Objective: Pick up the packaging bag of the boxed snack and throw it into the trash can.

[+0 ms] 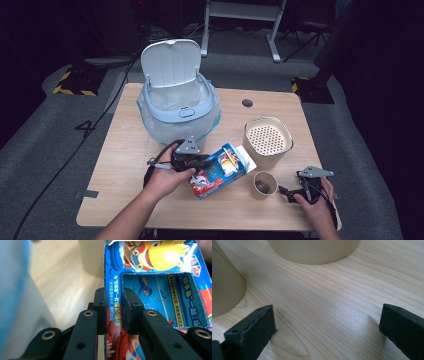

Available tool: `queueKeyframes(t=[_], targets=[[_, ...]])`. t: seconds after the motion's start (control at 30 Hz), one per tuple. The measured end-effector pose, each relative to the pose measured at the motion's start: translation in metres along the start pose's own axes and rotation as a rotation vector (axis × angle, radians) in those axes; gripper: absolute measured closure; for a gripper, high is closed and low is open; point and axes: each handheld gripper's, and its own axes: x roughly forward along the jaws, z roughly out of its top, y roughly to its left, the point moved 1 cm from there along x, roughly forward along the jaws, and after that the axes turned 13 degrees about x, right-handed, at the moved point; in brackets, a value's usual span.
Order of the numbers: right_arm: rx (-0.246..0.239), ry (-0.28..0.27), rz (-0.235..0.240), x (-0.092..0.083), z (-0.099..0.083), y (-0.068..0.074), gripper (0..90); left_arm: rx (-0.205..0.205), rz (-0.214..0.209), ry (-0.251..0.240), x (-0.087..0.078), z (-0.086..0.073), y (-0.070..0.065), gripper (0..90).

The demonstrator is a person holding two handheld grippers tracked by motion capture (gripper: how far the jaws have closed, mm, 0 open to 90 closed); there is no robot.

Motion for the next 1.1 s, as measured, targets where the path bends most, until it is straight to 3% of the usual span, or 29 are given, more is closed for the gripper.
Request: queueKeyframes(t=[0.17, 0.6, 0.83, 1.1], targets=[[0.0, 0.0, 0.0, 0.0, 0.0, 0.0, 0.6, 0.013, 0.046, -0.089, -0.017, 0.012, 0.003, 75.5], [0.0, 0.0, 0.0, 0.0, 0.0, 0.0, 0.6, 0.028, 0.132, -0.25, -0.063, 0.051, 0.024, 75.5], [0.0, 0.0, 0.0, 0.0, 0.0, 0.0, 0.6, 0.061, 0.128, -0.302, -0.078, 0.069, 0.032, 75.5], [-0.001, -0.001, 0.0, 0.0, 0.0, 0.0, 0.6, 0.069, 0.14, -0.353, -0.095, 0.084, 0.042, 75.6]])
